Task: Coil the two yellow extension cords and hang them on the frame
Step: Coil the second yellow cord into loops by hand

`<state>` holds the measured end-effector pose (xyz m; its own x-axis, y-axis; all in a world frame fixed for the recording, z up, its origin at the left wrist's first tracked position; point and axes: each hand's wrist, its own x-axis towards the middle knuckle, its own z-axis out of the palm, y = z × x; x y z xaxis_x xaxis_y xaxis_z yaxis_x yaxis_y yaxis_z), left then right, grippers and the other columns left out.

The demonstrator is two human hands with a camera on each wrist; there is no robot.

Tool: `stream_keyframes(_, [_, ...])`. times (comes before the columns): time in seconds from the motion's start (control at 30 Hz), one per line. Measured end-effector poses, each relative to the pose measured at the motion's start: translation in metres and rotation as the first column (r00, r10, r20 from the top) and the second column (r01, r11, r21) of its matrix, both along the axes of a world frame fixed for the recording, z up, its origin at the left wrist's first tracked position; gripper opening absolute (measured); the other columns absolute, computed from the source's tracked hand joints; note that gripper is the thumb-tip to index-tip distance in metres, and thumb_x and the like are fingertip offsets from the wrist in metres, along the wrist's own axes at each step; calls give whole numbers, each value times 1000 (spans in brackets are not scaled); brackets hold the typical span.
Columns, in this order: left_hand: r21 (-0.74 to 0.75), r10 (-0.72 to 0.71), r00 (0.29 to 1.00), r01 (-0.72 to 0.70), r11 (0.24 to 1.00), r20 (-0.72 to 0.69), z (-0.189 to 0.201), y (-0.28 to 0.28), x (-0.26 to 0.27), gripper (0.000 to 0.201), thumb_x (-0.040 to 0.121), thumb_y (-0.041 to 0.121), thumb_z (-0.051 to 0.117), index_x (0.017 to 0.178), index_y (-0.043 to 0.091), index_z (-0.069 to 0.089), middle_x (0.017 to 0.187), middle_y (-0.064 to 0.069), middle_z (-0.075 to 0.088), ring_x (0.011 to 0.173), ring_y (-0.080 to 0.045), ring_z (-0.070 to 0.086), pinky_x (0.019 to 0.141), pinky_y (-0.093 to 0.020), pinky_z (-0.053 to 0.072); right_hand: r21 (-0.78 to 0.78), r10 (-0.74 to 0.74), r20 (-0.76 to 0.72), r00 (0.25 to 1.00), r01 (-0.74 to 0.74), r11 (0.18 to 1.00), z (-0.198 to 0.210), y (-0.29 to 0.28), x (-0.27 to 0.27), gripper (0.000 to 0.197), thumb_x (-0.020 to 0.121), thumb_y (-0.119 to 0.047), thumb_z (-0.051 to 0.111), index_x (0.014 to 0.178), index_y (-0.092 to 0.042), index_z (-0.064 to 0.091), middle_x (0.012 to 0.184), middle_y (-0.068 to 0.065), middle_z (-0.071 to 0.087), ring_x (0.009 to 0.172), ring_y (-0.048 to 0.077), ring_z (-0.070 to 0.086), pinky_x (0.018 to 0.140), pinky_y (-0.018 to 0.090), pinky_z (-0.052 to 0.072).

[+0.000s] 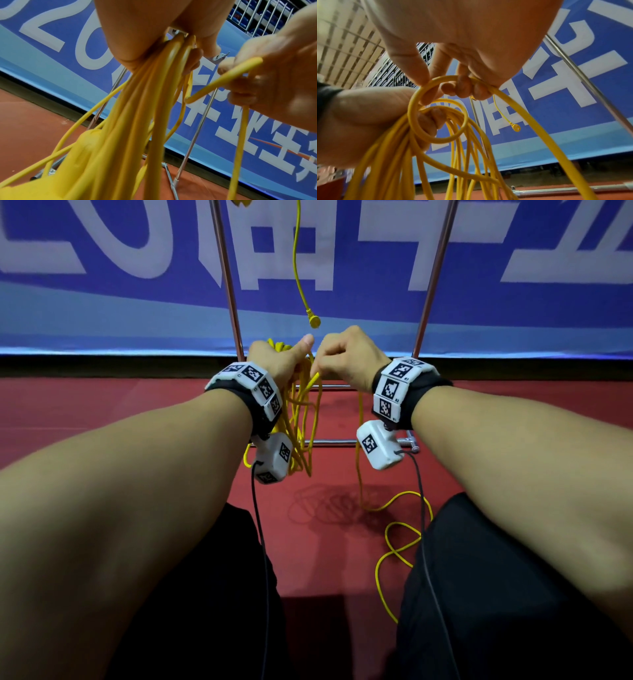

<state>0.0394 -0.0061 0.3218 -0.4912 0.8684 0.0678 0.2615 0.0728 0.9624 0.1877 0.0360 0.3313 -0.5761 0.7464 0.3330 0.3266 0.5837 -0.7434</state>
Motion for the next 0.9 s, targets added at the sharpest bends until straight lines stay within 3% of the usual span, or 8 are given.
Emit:
stream_keyframes(0.13, [-51, 7, 1000, -7, 999, -10, 8, 1, 8, 46, 90, 57, 64, 83, 12, 54, 68, 2, 53, 59, -12, 52, 50, -22, 42, -40, -33, -171, 985, 26, 999, -4, 7, -7, 21, 69, -10, 76, 69, -21, 58, 73, 3, 62, 68, 18, 61, 72, 40, 57])
stream_keyframes(0.23, [-49, 8, 996, -3, 999, 85, 13, 2, 12, 50, 93, 56, 60, 98, 7, 55, 65, -1, 56, 54, -13, 55, 48, -22, 43, -11, -87, -178, 980, 86, 996, -9, 9, -7, 26, 71, -26, 81, 70, -23, 55, 72, -2, 62, 66, 16, 63, 68, 35, 55])
stream_keyframes(0.4, [-58, -25, 998, 29, 998, 55, 10, 3, 16, 53, 88, 57, 65, 67, 8, 60, 48, -2, 55, 34, -12, 49, 44, -20, 42, 83, -296, -106, 949, 305, 949, -12, 13, 0, 40, 67, -46, 85, 62, -24, 53, 61, -11, 55, 56, 6, 48, 54, 19, 40])
stream_keyframes(0.5, [-41, -26, 999, 27, 999, 38, 11, 4, 17, 47, 83, 54, 72, 73, 9, 63, 57, -2, 58, 45, -17, 54, 51, -23, 44, 0, -303, -73, 950, 304, 953, -15, 16, 5, 44, 66, -54, 84, 61, -23, 54, 56, -9, 54, 52, 9, 47, 51, 23, 38])
stream_keyframes(0.6, [-30, -30, 999, 31, 999, 40, 12, 4, 17, 37, 82, 42, 78, 74, 10, 60, 54, 0, 56, 34, -8, 51, 41, -17, 39, -95, -233, -68, 970, 226, 970, -20, 18, 8, 47, 63, -63, 80, 64, -22, 56, 52, -9, 54, 49, 11, 49, 51, 25, 40])
stream_keyframes(0.67, [-32, 9, 999, -7, 999, 48, 12, 3, 14, 35, 80, 38, 80, 82, 8, 64, 58, -1, 57, 33, -7, 51, 36, -16, 37, -135, -176, -55, 983, 167, 977, -24, 21, 11, 44, 73, -57, 77, 70, -18, 58, 56, -2, 58, 49, 15, 52, 51, 27, 43])
stream_keyframes(0.77, [-23, 104, 986, -101, 995, 132, 14, 4, 4, 41, 72, 38, 84, 90, 4, 70, 67, -8, 65, 48, -19, 59, 48, -27, 52, -204, -137, 49, 989, 144, 968, -30, 24, 23, 41, 94, -45, 64, 74, -9, 58, 65, 9, 62, 53, 19, 59, 53, 25, 46])
stream_keyframes(0.9, [-31, 102, 986, -99, 995, 132, 12, 2, -2, 34, 74, 33, 82, 82, 3, 67, 55, -7, 55, 37, -19, 47, 44, -24, 40, -284, -159, 135, 978, 192, 939, -33, 30, 38, 45, 101, -46, 51, 69, -13, 56, 62, 6, 57, 54, 20, 56, 51, 23, 38])
